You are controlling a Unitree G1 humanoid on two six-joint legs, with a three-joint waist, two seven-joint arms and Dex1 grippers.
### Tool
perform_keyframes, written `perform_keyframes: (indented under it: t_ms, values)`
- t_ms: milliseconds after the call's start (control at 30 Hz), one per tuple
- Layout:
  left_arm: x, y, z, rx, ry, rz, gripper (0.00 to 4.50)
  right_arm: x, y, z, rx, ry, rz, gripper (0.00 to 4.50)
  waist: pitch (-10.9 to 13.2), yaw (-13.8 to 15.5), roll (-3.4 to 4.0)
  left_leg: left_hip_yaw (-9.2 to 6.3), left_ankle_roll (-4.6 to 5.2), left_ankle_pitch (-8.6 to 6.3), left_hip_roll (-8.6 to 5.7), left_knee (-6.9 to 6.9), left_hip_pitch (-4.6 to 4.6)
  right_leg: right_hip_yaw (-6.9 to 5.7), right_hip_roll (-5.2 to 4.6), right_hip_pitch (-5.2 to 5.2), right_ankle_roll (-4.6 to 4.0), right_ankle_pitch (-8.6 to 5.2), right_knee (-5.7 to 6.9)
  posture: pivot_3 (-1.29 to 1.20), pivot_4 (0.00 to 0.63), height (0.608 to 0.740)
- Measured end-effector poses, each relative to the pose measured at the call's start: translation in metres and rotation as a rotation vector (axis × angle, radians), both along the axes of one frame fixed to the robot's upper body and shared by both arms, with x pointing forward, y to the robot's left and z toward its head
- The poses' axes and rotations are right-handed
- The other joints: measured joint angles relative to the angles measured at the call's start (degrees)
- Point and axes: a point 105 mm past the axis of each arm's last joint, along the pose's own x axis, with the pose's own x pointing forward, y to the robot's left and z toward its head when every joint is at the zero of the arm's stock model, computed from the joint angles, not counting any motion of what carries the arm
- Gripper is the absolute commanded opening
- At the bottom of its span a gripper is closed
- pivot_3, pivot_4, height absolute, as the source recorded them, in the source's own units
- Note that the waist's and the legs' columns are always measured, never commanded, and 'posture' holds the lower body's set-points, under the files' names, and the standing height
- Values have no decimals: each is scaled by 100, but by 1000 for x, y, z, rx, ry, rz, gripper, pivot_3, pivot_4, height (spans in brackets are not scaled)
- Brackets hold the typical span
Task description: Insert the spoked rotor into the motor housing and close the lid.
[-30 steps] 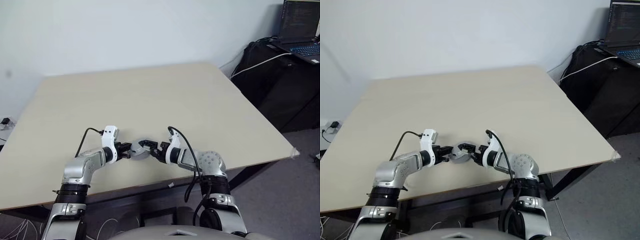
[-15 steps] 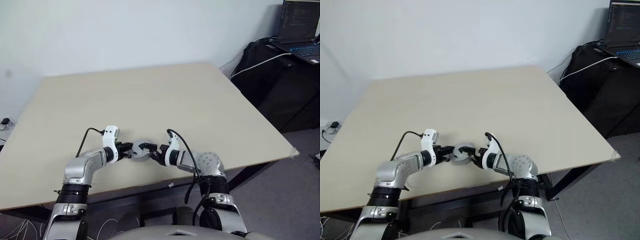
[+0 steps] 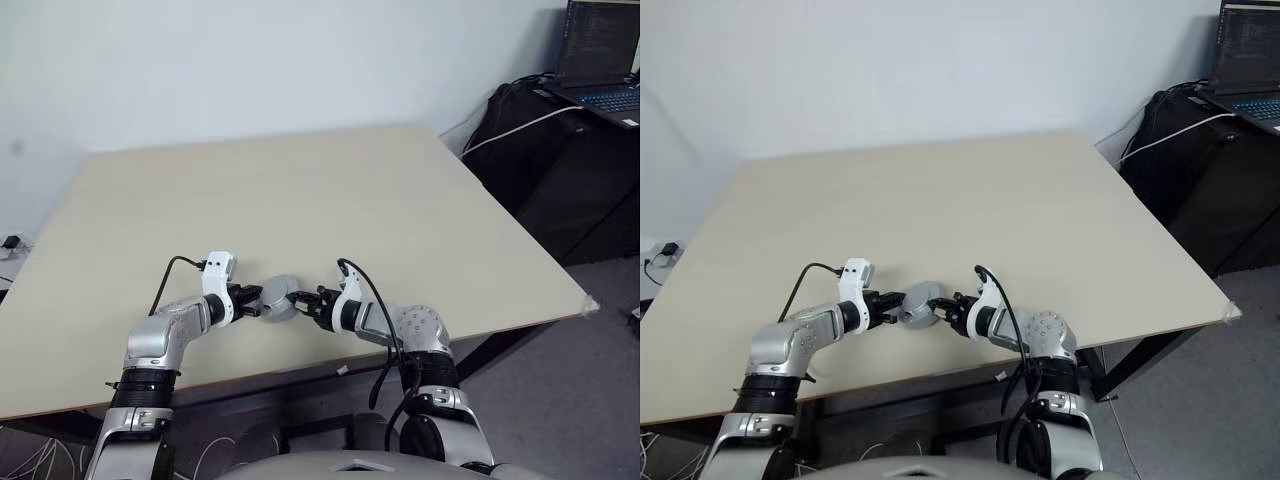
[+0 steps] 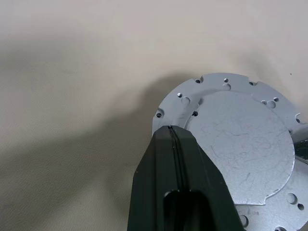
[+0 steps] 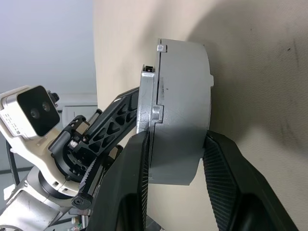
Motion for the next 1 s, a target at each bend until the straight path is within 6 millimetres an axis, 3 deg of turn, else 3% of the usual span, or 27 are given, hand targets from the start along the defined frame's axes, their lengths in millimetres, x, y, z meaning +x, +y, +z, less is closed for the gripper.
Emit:
perform_keyframes:
  t_ms: [233, 433, 600, 667, 900, 1000]
  values:
    - [-1, 0, 0, -16, -5, 19, 0, 0, 0, 1, -5, -1, 1, 1308, 0, 4, 0, 0, -1, -1, -1, -1, -1, 0, -2, -1, -1, 1, -1, 0, 0, 740]
    - [-10, 1, 6, -118, -41, 135, 0, 3, -3, 6, 24, -12, -23, 1308, 6, 14, -8, 1, 8, 2, -2, -6, -31, 3, -7, -35, -31, 18, -2, 0, 0, 740]
    - [-13, -29, 56, -340, -204, 109, 0, 3, -3, 6, 16, -5, -23, 1308, 16, 67, -24, 5, 2, -8, -8, -3, -54, 6, -16, -48, -33, 19, -7, 0, 0, 740]
    - [-20, -30, 64, -381, -230, 122, 0, 2, -2, 6, 19, -1, -22, 1308, 16, 39, -23, 9, 4, -8, -5, -6, -54, 10, -12, -39, -35, 19, -6, 0, 0, 740]
    - [-50, -16, 52, -590, -185, 333, 0, 5, -7, 6, 35, 3, -54, 1308, 25, 50, -26, 10, 16, -4, -2, 2, -53, 3, -7, -45, -39, 14, -10, 0, 0, 740]
    - [-66, -3, 39, -621, -132, 419, 549, 8, -12, 9, 61, -2, -95, 1308, 39, 46, -29, 9, 17, -3, 0, 6, -53, 2, -5, -46, -46, -3, -10, 0, 0, 740]
